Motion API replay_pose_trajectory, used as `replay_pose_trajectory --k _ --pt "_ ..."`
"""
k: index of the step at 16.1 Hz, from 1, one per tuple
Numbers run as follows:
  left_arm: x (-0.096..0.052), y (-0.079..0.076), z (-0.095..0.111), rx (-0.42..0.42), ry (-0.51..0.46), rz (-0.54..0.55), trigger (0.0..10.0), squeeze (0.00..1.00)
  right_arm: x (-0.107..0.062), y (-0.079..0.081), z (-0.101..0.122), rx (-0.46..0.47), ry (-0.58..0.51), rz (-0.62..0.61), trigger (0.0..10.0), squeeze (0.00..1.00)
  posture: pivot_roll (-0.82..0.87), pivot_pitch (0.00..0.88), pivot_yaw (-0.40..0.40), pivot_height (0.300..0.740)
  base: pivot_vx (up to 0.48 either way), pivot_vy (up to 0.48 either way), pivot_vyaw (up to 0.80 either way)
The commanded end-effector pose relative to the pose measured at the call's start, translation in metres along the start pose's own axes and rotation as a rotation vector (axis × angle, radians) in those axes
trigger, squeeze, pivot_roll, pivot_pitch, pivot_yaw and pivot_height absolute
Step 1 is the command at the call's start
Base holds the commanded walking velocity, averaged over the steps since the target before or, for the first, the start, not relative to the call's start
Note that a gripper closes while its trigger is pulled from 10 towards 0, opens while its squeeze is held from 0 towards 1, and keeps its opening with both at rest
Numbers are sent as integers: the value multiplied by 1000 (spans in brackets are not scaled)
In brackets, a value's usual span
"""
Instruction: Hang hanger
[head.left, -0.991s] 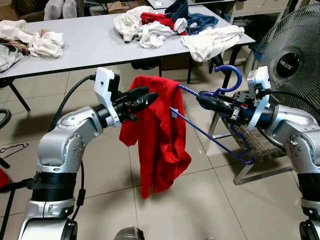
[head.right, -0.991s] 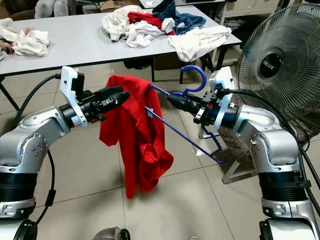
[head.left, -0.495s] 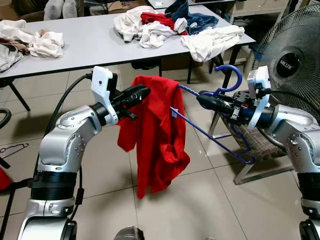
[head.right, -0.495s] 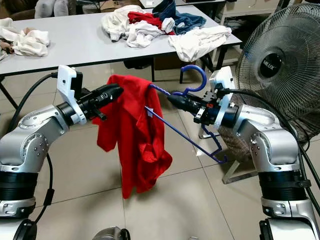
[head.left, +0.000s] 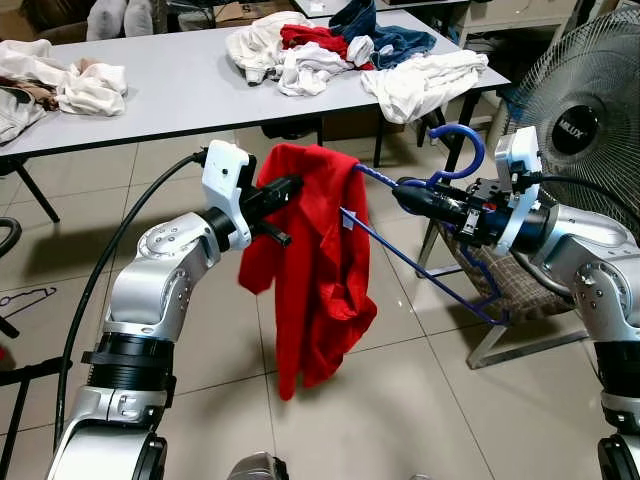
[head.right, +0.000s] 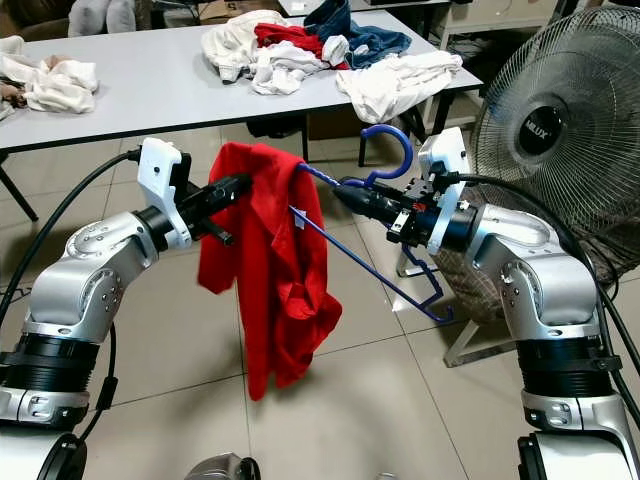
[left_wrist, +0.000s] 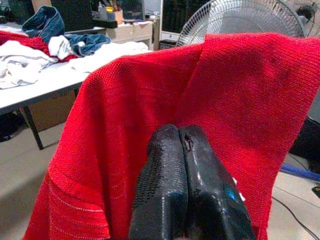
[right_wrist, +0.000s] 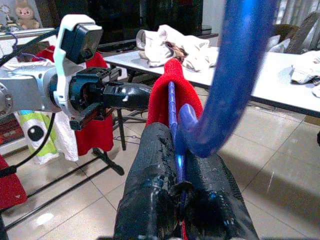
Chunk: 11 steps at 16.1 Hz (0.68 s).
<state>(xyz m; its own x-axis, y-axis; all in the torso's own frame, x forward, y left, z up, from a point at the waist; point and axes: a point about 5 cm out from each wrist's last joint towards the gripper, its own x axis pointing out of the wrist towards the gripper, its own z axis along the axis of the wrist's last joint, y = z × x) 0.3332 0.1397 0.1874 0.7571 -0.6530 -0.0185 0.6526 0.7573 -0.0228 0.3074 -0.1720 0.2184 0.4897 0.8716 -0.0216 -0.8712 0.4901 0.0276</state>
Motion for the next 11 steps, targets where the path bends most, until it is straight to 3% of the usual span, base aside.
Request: replay_pose_trajectory --k 1,6,10,11 --pt "2 -3 3 0 -17 -26 0 0 0 -1 14 -33 -39 19 0 0 -18 0 73 740 0 0 0" --pt "4 -35 9 -30 -138 -252 0 0 -1 -4 13 -35 -32 -6 0 0 -21 0 70 740 0 0 0" --pt "-2 -31 18 113 -217 -148 0 0 3 -11 12 -35 -31 -82 0 0 -15 0 54 740 0 0 0" --pt "2 -29 21 128 -235 -94 1373 0 5 -10 12 -33 -31 -74 0 0 -13 0 50 740 0 0 0"
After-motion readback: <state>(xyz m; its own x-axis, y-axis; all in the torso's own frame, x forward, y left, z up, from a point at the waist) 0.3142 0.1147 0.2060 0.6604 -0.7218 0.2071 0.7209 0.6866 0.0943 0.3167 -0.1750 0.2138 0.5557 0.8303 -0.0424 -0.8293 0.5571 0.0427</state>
